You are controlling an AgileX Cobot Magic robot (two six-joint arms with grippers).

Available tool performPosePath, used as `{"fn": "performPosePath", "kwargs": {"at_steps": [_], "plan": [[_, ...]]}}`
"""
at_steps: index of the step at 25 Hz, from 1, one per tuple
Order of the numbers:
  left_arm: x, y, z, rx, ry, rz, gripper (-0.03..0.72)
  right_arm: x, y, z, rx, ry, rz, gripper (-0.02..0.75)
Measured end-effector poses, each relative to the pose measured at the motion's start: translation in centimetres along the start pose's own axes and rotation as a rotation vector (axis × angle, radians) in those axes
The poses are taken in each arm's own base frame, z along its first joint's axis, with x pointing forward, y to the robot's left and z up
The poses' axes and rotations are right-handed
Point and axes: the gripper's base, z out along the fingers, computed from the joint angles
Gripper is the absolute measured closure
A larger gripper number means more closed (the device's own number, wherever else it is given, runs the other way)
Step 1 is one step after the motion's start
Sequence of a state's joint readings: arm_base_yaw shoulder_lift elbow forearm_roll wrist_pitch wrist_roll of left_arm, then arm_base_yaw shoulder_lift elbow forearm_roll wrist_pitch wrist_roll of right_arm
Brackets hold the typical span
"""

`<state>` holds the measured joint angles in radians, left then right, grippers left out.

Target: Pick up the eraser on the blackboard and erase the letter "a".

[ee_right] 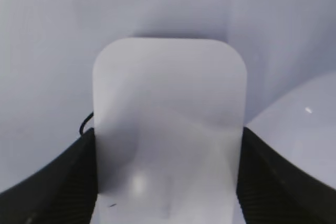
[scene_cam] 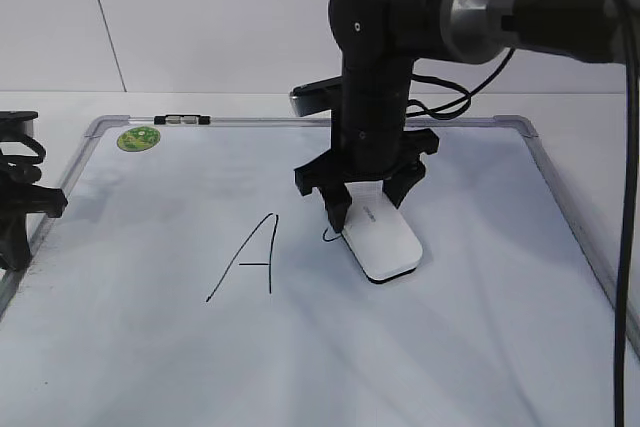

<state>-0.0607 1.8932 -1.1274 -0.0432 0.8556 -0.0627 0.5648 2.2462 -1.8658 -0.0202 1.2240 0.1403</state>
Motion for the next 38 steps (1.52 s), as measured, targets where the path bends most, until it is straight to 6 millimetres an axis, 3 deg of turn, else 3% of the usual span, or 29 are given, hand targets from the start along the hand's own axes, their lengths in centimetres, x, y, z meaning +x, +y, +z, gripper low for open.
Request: {"fn": "performPosePath", "kwargs": {"at_steps": [14, 25, 32, 38], "plan": [[0.0, 0.0, 0.0, 0.000, 0.000, 0.000, 0.672, 0.4, 2.6, 0.0, -0.022, 0.002, -0.059, 0.178], [0.0, 0.0, 0.0, 0.000, 0.000, 0.000, 0.672, 0.4, 2.4, 0.0, 0.006, -0.003, -0.057, 0.178], [0.0, 0.0, 0.0, 0.000, -0.002, 0.000, 0.672, 0.0, 0.5, 0.1, -0.032, 0.004, 0.016, 0.178], [0.0, 0.0, 0.0, 0.000, -0.002, 0.000, 0.672, -0.3, -2.5, 0.1, -0.027, 0.004, 0.085, 0.178]]}}
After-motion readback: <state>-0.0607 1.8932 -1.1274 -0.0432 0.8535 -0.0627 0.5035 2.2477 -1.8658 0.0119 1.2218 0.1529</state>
